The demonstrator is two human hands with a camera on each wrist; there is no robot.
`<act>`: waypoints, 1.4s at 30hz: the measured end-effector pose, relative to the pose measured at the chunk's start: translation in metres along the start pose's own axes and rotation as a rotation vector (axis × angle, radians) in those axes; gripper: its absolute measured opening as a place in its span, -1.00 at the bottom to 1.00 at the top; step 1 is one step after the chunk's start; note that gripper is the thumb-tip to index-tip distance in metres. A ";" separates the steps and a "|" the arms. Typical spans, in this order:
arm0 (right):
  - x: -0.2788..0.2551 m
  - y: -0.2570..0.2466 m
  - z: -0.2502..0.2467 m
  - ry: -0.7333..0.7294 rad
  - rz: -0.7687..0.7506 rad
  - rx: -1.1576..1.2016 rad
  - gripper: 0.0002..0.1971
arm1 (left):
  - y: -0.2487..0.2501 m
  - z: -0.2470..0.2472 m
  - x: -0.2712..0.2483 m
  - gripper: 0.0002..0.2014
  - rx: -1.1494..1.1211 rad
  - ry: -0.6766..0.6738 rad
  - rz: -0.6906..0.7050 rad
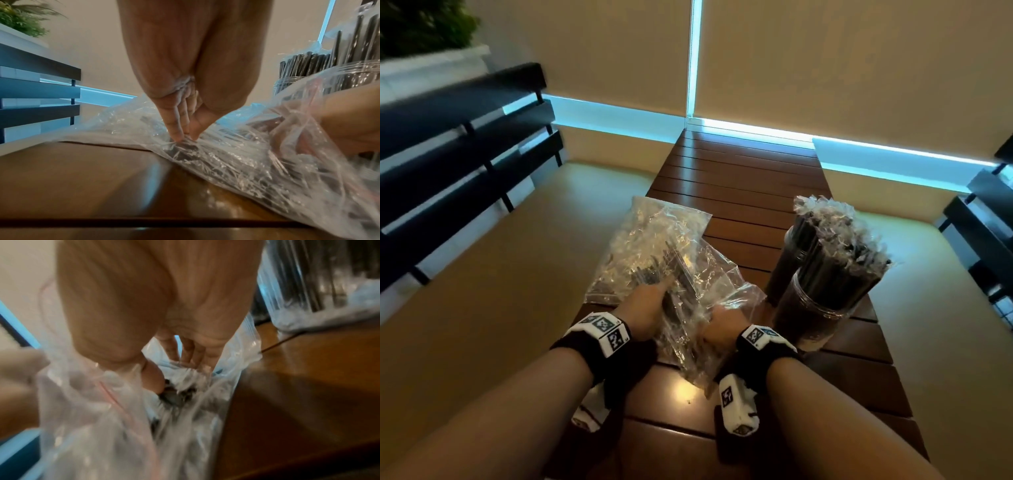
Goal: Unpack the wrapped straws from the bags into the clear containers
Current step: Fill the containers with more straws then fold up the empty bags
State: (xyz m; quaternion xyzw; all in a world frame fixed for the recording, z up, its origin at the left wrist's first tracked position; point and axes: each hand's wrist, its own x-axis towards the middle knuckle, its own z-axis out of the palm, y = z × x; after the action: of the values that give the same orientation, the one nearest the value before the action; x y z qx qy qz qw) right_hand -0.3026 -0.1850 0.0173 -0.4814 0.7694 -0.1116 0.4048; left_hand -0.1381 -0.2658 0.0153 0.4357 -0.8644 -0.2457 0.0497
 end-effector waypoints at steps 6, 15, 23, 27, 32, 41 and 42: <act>0.001 0.007 0.007 0.004 0.146 0.177 -0.53 | -0.004 0.001 0.001 -0.20 -0.070 -0.008 -0.001; 0.000 -0.002 0.010 -0.048 0.015 -0.002 -0.64 | -0.006 0.004 0.006 -0.28 -0.038 -0.002 0.016; -0.015 -0.004 -0.014 -0.104 0.024 -0.238 -0.79 | -0.010 0.008 0.014 -0.39 0.073 -0.015 0.005; -0.057 0.009 -0.051 0.054 -0.103 -0.363 -0.59 | 0.003 0.006 0.020 -0.38 0.221 -0.078 -0.062; -0.122 0.055 -0.086 0.066 -0.074 -0.478 -0.57 | 0.022 0.001 0.018 -0.29 0.329 -0.150 -0.148; -0.227 0.086 -0.144 0.134 -0.347 0.030 -0.72 | 0.059 -0.035 -0.001 -0.53 0.476 -0.134 -0.076; -0.228 0.084 -0.144 0.184 -0.405 0.139 -0.71 | 0.061 -0.043 -0.002 -0.51 0.450 -0.126 -0.066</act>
State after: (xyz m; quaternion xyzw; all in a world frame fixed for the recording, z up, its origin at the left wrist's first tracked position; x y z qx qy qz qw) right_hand -0.4147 0.0157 0.1811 -0.5850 0.6810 -0.2866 0.3345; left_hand -0.1687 -0.2497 0.0817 0.4476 -0.8842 -0.0750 -0.1109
